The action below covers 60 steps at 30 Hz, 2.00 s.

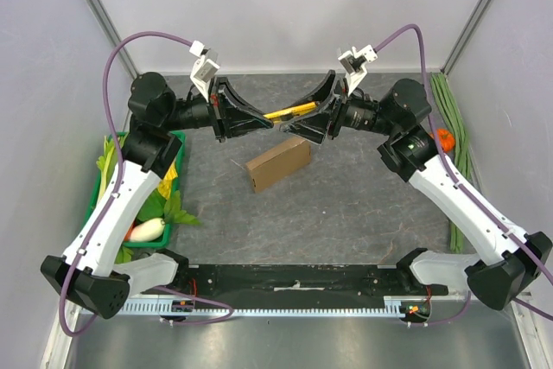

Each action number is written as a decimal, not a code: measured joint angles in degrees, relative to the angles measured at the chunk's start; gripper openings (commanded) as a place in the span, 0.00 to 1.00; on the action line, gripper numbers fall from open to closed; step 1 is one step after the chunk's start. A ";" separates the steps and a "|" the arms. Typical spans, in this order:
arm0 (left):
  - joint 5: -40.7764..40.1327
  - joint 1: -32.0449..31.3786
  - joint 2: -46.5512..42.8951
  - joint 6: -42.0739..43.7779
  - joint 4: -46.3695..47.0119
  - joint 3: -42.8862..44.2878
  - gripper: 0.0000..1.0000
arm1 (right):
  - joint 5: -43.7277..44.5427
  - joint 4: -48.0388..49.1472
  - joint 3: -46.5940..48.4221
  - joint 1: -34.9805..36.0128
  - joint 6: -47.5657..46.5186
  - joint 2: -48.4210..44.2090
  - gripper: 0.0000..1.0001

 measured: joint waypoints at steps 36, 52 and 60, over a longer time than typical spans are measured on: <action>-8.17 0.24 -0.13 6.71 -12.15 1.68 0.78 | 6.67 -7.96 0.35 -0.09 -3.78 1.36 0.00; -52.26 5.22 11.54 4.46 -29.99 -5.81 0.66 | 29.68 -44.11 -1.11 -0.90 -16.33 5.44 0.00; -51.47 6.62 20.20 2.01 -29.27 -12.66 0.58 | 37.42 -46.42 -2.58 -0.90 -16.55 13.38 0.00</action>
